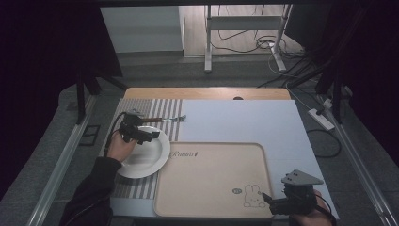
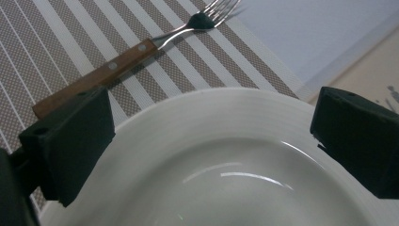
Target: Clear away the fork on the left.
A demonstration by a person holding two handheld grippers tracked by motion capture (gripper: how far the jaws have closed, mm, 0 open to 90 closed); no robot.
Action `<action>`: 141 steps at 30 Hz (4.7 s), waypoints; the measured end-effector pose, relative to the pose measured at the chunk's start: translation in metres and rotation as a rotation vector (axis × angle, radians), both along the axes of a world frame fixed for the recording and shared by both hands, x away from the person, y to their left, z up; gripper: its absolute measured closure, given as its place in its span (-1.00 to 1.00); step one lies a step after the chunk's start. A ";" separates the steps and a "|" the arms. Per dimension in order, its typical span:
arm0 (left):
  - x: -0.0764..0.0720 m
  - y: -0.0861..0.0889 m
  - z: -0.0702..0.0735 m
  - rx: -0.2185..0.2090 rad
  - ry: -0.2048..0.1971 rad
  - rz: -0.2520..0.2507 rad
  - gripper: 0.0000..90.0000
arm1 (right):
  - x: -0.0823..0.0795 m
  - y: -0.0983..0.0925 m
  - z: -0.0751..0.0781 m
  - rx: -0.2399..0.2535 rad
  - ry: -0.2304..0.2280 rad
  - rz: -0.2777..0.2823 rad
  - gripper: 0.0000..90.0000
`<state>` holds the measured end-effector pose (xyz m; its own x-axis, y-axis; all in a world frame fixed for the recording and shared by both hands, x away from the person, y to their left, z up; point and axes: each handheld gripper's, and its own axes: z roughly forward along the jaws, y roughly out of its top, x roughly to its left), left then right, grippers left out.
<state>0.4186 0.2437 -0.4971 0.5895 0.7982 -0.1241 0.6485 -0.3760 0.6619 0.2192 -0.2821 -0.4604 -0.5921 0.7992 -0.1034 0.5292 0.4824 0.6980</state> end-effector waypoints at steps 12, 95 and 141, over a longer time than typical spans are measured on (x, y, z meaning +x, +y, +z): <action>0.037 -0.002 -0.006 0.036 0.030 0.015 -0.94 | 0.000 0.001 0.000 -0.008 0.007 0.005 -1.00; 0.097 -0.020 -0.019 0.270 0.169 -0.189 0.53 | 0.000 0.002 -0.002 -0.022 0.019 0.035 -1.00; 0.063 0.034 0.030 0.193 0.166 -0.150 0.74 | 0.000 0.002 -0.001 -0.025 0.020 0.032 -1.00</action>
<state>0.4813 0.2782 -0.4670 0.6872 0.7216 -0.0835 0.6694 -0.5844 0.4586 0.2194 -0.2800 -0.4618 -0.6195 0.7771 -0.1113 0.5270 0.5168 0.6747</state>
